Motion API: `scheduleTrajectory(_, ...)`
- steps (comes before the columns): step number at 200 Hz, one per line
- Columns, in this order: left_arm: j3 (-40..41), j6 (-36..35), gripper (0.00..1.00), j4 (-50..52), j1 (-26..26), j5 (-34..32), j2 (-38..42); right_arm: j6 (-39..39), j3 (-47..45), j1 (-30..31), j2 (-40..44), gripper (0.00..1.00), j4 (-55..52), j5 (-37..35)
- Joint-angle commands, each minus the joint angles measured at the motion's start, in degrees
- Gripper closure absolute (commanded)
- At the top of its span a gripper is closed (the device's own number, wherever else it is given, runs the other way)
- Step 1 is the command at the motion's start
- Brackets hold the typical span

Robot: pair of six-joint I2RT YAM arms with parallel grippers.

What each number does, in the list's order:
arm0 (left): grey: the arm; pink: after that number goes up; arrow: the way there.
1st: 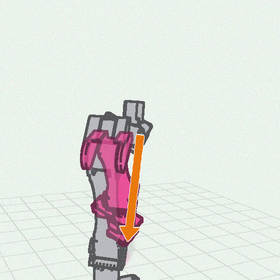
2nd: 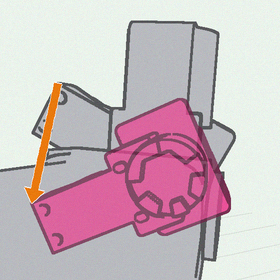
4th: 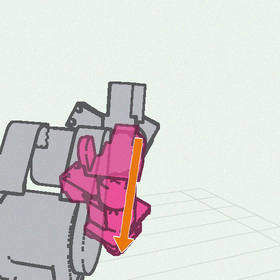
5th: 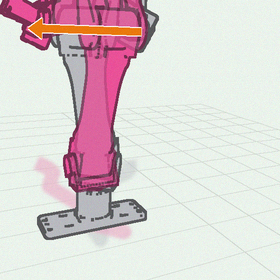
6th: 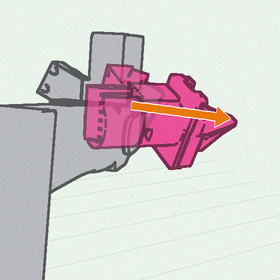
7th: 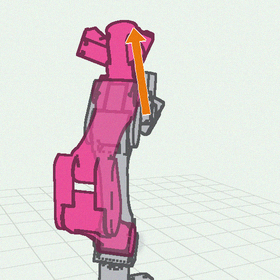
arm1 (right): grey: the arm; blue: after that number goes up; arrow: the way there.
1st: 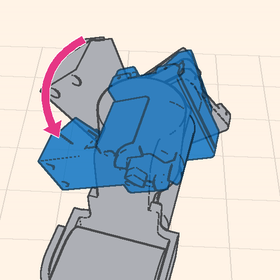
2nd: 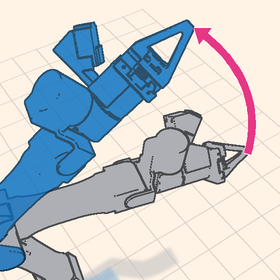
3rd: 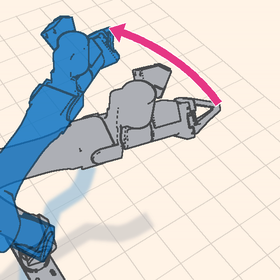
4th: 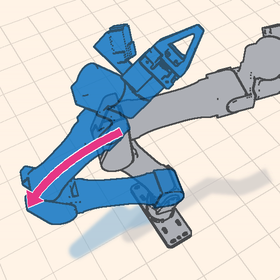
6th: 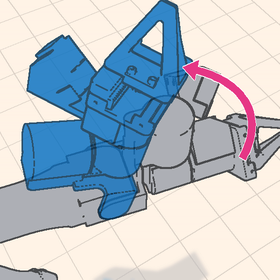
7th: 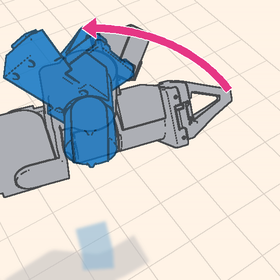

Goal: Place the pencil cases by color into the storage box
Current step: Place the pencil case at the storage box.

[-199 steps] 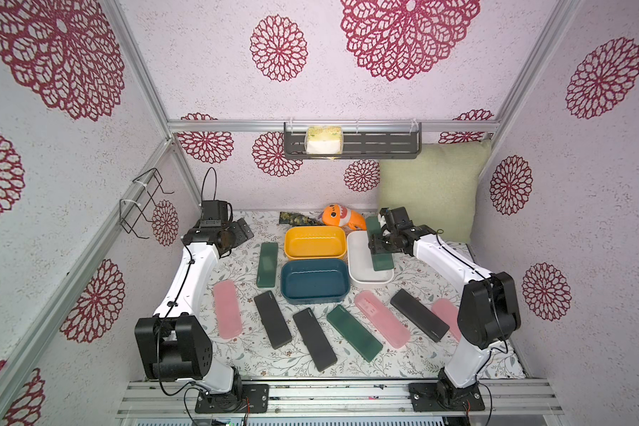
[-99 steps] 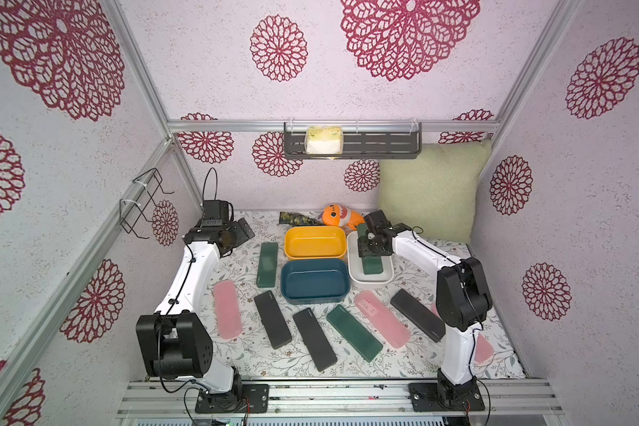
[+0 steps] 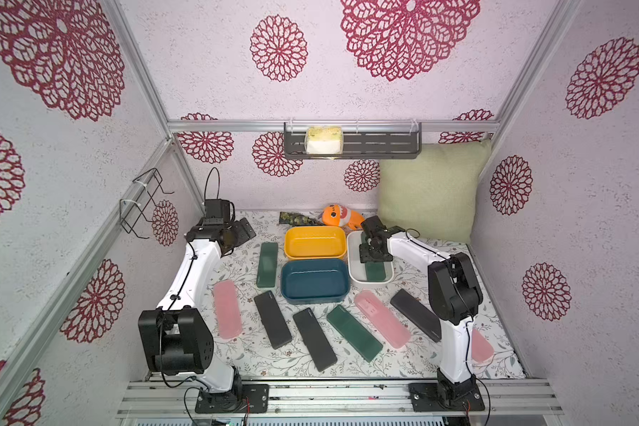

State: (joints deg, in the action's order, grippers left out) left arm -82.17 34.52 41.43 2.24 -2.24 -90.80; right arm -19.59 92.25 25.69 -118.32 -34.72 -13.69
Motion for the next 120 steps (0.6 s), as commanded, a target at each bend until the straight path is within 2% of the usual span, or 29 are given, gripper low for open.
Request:
scheduleTrajectory(1, -1.38, -0.87, 0.03, 0.03, -0.31, -0.42, -0.78, -1.24, 2.48, -0.09, -0.66, 0.60, -1.13, -3.17)
scheduleTrajectory(120, -1.59, -1.73, 0.03, 0.91, -0.32, -1.56, -1.84, -1.39, 3.38, -0.80, -6.44, 0.52, -0.07, -3.28)
